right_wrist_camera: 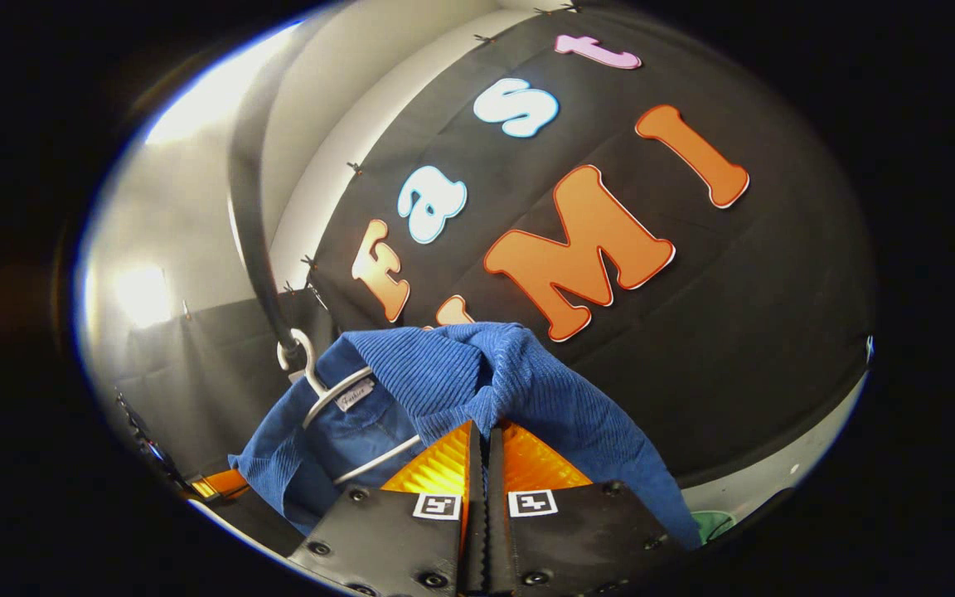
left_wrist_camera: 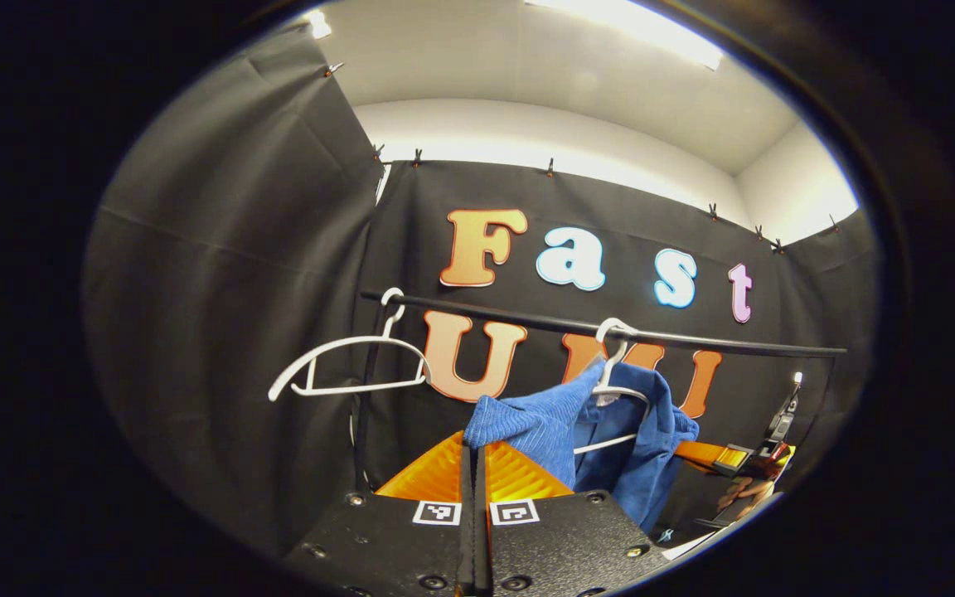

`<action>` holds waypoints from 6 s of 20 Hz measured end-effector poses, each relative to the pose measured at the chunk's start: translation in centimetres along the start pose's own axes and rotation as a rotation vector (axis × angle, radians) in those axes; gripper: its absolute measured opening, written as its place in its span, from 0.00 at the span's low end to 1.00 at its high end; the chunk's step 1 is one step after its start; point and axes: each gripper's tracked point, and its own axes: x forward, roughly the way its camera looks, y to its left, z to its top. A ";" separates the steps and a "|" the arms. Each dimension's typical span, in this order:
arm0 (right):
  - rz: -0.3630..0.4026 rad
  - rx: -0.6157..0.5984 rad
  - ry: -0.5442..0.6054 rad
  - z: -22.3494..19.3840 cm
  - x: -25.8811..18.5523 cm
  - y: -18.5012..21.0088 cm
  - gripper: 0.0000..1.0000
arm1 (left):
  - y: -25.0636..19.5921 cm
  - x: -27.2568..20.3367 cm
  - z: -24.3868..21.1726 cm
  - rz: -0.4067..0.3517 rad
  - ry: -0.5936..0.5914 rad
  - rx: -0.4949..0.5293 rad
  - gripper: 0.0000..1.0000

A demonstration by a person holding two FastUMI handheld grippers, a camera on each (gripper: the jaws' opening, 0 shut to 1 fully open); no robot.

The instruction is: Grasp the clothes on the hanger with both hands and then place them into the laundry hamper below.

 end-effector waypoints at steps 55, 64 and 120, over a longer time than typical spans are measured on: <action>-0.134 0.045 -0.083 3.3 4.5 -8.3 0.07 | 14.2 17.1 -16.5 0.106 0.230 0.096 0.00; -0.176 -0.197 0.036 -5.1 3.1 -5.2 0.86 | 14.4 15.8 -16.2 0.122 0.223 0.115 0.00; -0.405 0.058 -0.106 1.6 4.0 -17.1 0.07 | 13.6 9.6 -25.8 0.049 0.362 -0.041 0.00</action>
